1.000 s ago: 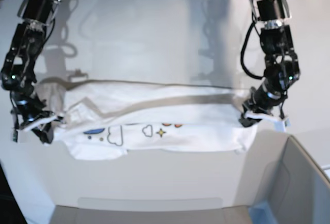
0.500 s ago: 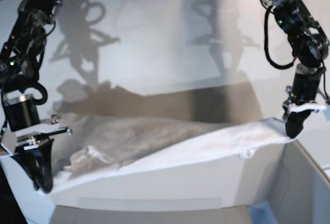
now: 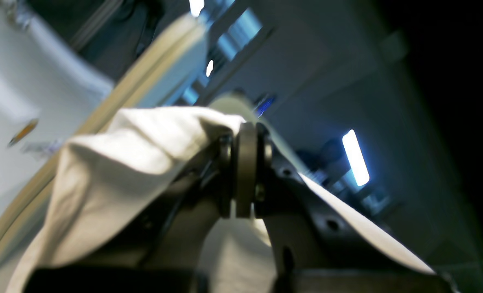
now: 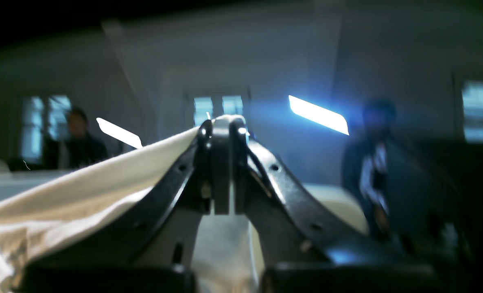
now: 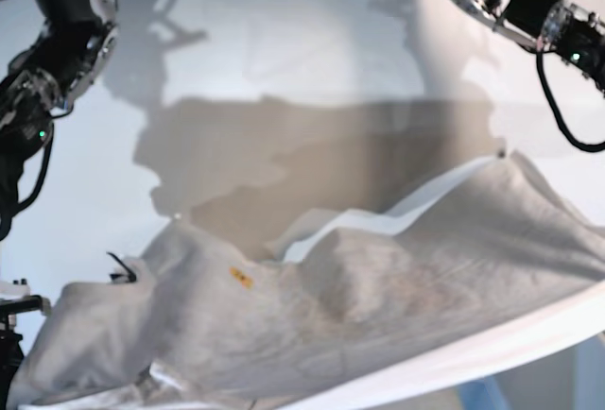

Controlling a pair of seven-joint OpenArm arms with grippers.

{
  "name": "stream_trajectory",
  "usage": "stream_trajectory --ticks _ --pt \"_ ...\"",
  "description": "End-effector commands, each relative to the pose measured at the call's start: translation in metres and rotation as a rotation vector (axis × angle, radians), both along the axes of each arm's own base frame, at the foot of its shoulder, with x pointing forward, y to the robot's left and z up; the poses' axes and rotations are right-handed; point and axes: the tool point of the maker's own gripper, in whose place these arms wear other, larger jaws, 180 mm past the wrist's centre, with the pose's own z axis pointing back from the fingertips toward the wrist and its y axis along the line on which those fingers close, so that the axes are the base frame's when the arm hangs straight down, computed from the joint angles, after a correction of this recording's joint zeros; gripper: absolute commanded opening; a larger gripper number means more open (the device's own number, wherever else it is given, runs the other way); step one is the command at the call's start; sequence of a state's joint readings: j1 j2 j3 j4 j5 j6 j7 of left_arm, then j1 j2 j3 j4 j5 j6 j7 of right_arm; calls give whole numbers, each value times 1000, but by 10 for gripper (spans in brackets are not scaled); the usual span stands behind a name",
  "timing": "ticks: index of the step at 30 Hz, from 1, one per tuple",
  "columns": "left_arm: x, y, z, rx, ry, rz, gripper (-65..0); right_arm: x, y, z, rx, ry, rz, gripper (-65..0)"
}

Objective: Layout the t-shirt on the table in an organized manner, then fold the t-shirt properly

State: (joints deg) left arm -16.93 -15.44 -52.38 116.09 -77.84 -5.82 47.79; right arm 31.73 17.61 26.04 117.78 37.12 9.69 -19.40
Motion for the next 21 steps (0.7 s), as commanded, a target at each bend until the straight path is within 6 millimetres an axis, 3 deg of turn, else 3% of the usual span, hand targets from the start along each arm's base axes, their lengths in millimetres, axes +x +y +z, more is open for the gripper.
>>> stream_trajectory --ticks 1,6,9,11,15,21 --pt "-14 14 24 26 -65 56 -650 -17 -8 28 9 -103 -23 -650" --pt "-46 33 49 35 -158 85 -650 -34 -27 55 111 -182 2 -650" --pt "-56 42 53 46 -166 122 -650 -44 -38 60 150 -213 14 -650" --pt "-63 49 45 40 -140 151 -650 -51 -50 60 193 -227 33 -650" --pt "-78 62 25 36 -69 206 -650 -51 -67 41 244 -183 33 -650" --pt "-83 65 7 48 19 217 -650 -31 -68 -4 248 -33 11 -650"
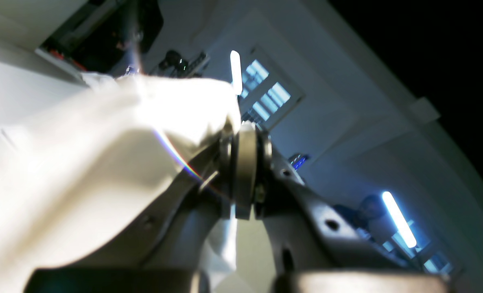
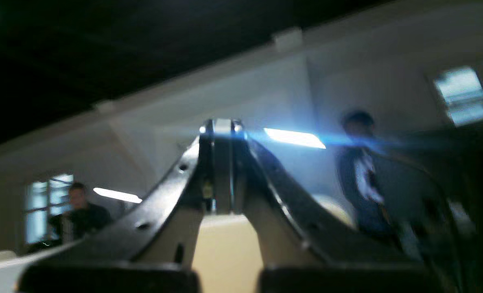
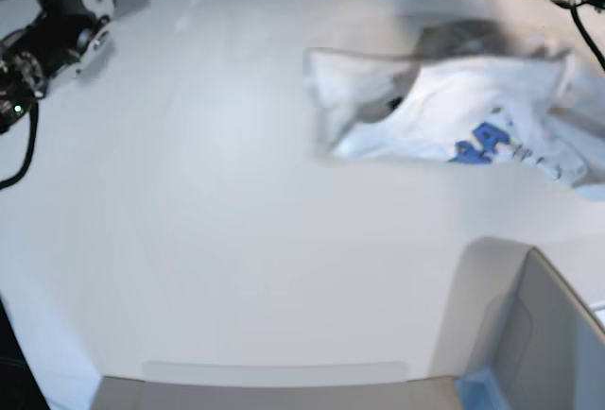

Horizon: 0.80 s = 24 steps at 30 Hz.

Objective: Layout the t-shirt on the table in an organized manner, then fold the t-shirt properly

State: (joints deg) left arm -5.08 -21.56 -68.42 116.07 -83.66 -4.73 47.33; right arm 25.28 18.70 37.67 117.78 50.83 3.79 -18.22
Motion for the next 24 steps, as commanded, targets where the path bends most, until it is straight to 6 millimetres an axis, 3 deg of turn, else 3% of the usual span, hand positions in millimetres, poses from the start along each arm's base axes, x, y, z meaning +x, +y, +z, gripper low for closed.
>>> stream_trajectory --ticks 1,4,7,10,13,17,19,22,24 --pt "-1 -5 13 39 -25 -12 -650 -5 2 2 -20 -15 0 -650" --pt "19 -23 5 41 19 -96 -650 12 7 -35 -20 108 23 -650" --pt "37 -41 -5 41 61 -178 -650 33 46 -84 -57 265 136 -650" --pt "43 -47 -15 35 96 -204 -650 45 115 -142 -154 435 294 -650" --pt "41 -46 -19 33 113 -200 -650 45 190 -199 -383 558 358 -650" --pt "40 -47 -31 24 158 -205 -650 25 281 -283 -738 653 434 -650" --pt "43 -54 -43 21 202 -232 -650 13 313 -311 -822 673 483 -600" --pt "63 -84 -59 18 253 -341 -650 8 332 -333 -824 717 521 -504" --pt "77 -109 -68 15 278 -426 -650 6 334 -345 -828 743 533 -483"
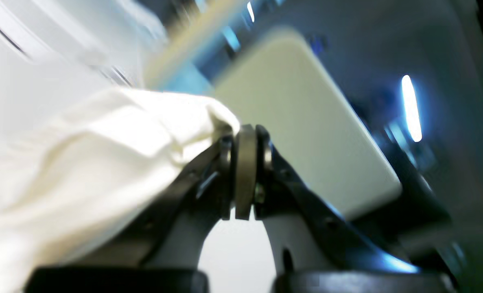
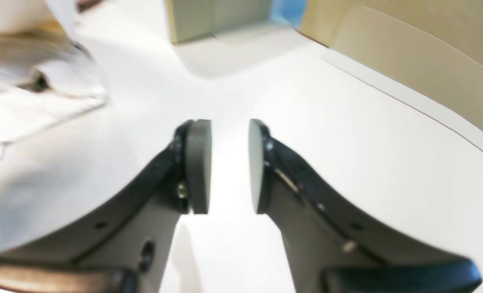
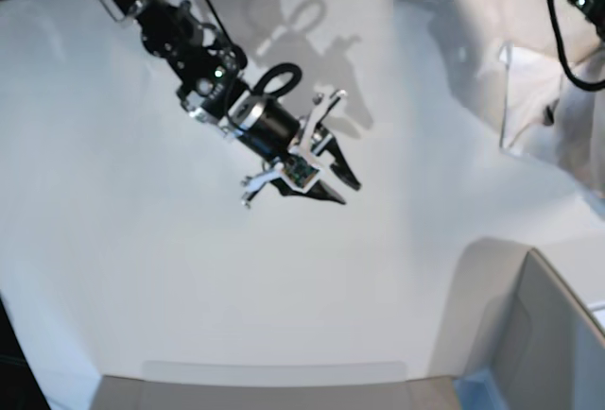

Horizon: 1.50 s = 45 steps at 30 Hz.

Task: Layout the t-shirt on the table in an organized manner, then fold the t-shirt properly
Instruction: 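Lower the shirt and regrasp its edge with the right gripper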

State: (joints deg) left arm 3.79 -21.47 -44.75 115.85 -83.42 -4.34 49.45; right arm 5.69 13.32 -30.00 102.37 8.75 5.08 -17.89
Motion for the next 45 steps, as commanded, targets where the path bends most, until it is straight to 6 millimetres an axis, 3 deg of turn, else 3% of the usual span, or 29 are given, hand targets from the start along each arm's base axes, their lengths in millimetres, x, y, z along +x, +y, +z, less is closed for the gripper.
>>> stream_trajectory --ticks 1,6,9,12,15,19,25,28,32,35,38,40,42,45 --pt "6 -14 13 13 -41 -50 -650 3 -1 8 7 -30 -4 -483" --pt "31 -45 28 -27 -96 -124 -650 -33 37 -7 -19 -2 140 -483" --pt "50 -59 48 -71 -114 -159 -650 -48 58 -27 -67 24 223 -482" --pt "68 -82 72 -111 -143 -217 -650 -53 81 -39 -67 43 267 -482" --pt "80 -108 94 -123 -167 -286 -650 -49 101 -36 15 39 262 -482" --pt "93 -142 123 -195 -200 -365 -650 -44 112 -36 83 30 248 -482" --pt "98 -167 165 -254 -248 -428 -650 -14 96 -30 151 -30 67 -482" --pt "98 -168 174 -256 -260 -431 -650 -4 86 -50 113 -16 4 -482" --pt "99 -168 171 -257 -254 -431 -650 -1 80 -83 50 34 -14 -482" --pt "101 -167 160 -263 -228 -425 -650 6 87 -91 32 50 -20 -482" --pt "101 -167 158 -265 -224 -423 -650 19 87 -114 -28 81 -41 -482" --pt "101 -166 158 -266 -221 -421 -650 23 78 -133 -78 107 -62 -482" --pt "101 -165 156 -264 -214 -417 -650 24 66 -138 -76 121 -91 -482" --pt "101 -145 144 -278 -197 -362 -650 26 27 -139 -34 150 -190 -482"
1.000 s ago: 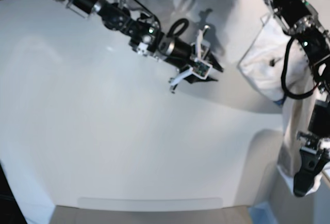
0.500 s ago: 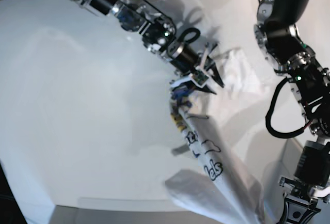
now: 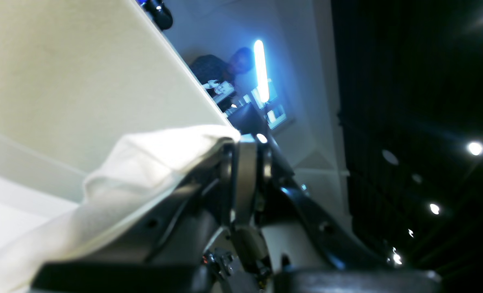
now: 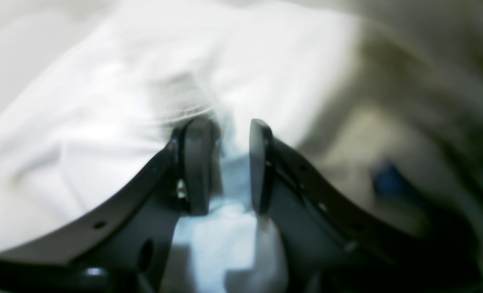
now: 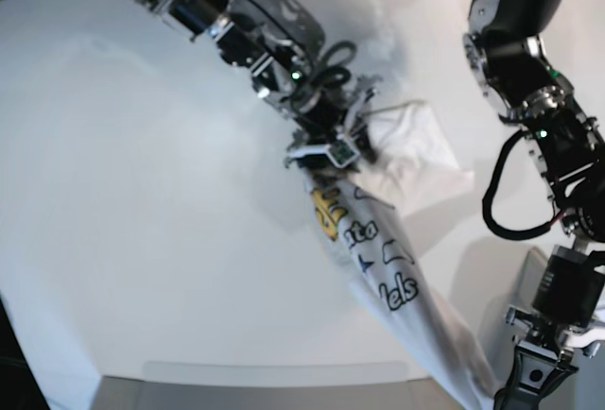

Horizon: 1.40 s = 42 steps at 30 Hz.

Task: Layout the t-shirt on the table in an organized manner, then fold the t-shirt properly
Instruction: 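Lower the shirt and regrasp its edge with the right gripper, then hold the shirt with both grippers and stretch it out along the table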

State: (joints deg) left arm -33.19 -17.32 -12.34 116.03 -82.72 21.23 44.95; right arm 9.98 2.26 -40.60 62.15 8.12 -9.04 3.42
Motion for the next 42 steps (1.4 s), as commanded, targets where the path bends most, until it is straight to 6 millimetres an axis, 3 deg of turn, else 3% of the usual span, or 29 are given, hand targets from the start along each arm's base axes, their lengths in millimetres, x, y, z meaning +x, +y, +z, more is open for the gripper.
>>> stream_trajectory --ticks 1,5,8,11,13,17,22,24,26,28,32,38,42 --pt "-5 14 6 -27 1 17 -650 11 -15 12 26 -19 -54 -482" --pt "-13 60 -10 -25 41 138 -650 46 -94 27 12 -49 -237 -482" --pt "-22 89 -36 -45 100 216 -650 88 -145 55 -21 -72 -323 -482" --pt "-29 98 -72 -49 191 242 -650 130 -184 97 -3 -108 -392 -482" --pt "-32 96 -93 -52 244 237 -650 144 -196 116 7 -115 -408 -482" --pt "-36 88 -122 -77 315 218 -650 142 -187 144 24 -168 -373 -482" --pt "-41 103 -121 -87 309 264 -650 93 -160 170 90 -244 -301 -482" --pt "-43 110 -119 -94 301 284 -650 66 -138 171 117 -243 -243 -482" --pt "-43 113 -119 -100 304 292 -650 31 -113 157 131 -200 -166 -482" --pt "-43 112 -119 -99 303 289 -650 13 -105 142 135 -153 -148 -482" --pt "-40 107 -120 -95 305 281 -650 -3 -113 107 116 -60 -179 -482" --pt "-38 100 -122 -87 312 262 -650 19 -161 102 87 -66 -314 -482" --pt "-38 100 -122 -88 314 261 -650 37 -181 96 -38 -39 -314 -482"
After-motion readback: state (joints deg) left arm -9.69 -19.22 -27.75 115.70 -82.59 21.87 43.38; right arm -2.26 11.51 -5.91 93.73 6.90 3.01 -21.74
